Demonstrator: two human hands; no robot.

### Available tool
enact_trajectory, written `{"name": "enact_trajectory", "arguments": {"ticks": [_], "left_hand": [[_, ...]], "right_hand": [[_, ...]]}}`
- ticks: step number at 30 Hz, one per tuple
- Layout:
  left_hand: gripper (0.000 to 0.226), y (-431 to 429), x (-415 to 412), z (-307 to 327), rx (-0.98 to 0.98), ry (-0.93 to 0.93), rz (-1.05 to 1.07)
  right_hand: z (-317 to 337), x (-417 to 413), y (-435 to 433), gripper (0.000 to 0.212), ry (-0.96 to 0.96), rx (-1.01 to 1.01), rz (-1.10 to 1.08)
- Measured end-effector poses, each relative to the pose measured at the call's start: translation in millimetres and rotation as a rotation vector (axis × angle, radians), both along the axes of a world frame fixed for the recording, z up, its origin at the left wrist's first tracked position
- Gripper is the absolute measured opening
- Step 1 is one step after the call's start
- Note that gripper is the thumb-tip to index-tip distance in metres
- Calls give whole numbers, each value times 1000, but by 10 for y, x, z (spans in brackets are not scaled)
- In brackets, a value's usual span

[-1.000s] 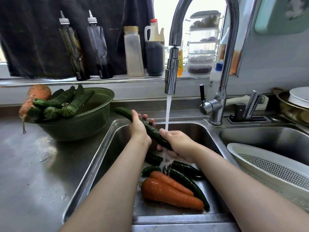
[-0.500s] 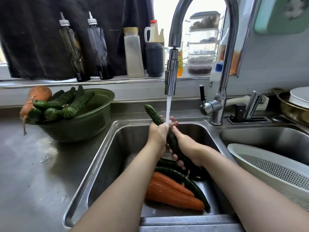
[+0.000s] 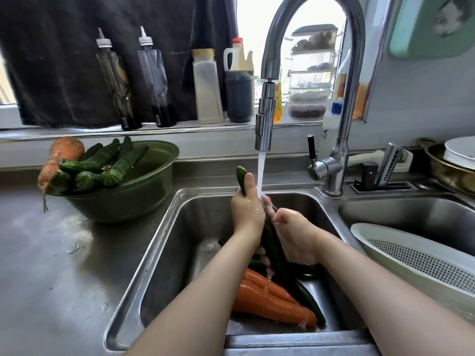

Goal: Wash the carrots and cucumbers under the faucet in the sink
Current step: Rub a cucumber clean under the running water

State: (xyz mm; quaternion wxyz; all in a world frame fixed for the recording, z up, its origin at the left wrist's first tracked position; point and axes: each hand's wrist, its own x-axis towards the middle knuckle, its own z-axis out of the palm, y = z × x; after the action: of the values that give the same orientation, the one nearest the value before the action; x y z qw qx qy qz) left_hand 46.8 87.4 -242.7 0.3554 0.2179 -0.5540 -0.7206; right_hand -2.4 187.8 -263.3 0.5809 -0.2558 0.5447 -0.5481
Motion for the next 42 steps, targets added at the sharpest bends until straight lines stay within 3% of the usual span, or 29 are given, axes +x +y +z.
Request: {"name": "enact_trajectory", "arguments": {"ticks": [2,5,8,13,15,17,22,25,28,32,35,39,42], "left_hand": [[29,-42,-4,4,-132,25,-5],[33,-124,56,38,-213,33,31],[4,-166,90,46,-259,6,57],[44,7,114,99,-410,-33,-13],[56,62,103,112,-319,-69,-58],[54,17,88,110,-253,-115,-145],[31,-208,173,67,28,-107,-547],[28,-304,234,23,77,-68,-705],[25,-356,239,40,155,-58,-663],[49,-341,160,5,189,-123,-508],[53,-300,121,48,44,-253,-372],[32,-505,163,-39,-497,-575,-406],[39,-598,225,-59,-664,-708,-383]], "right_hand": [[-1,-36,42,47,-20,-8,24],[0,-53,68,41,-39,7,7],[-56,-54,66,40,28,38,-17],[-60,57,10,35,340,121,-17],[-68,77,-14,21,429,149,-31],[-95,50,-4,13,454,192,-27],[-167,-124,84,21,564,378,-74],[-163,-134,107,25,534,399,-89],[-139,-117,79,23,493,362,-113],[-133,-92,6,41,556,330,-96],[-143,-111,-19,48,658,311,-164],[-139,-141,32,28,754,320,-169],[-143,-133,41,26,799,351,-122]]}}
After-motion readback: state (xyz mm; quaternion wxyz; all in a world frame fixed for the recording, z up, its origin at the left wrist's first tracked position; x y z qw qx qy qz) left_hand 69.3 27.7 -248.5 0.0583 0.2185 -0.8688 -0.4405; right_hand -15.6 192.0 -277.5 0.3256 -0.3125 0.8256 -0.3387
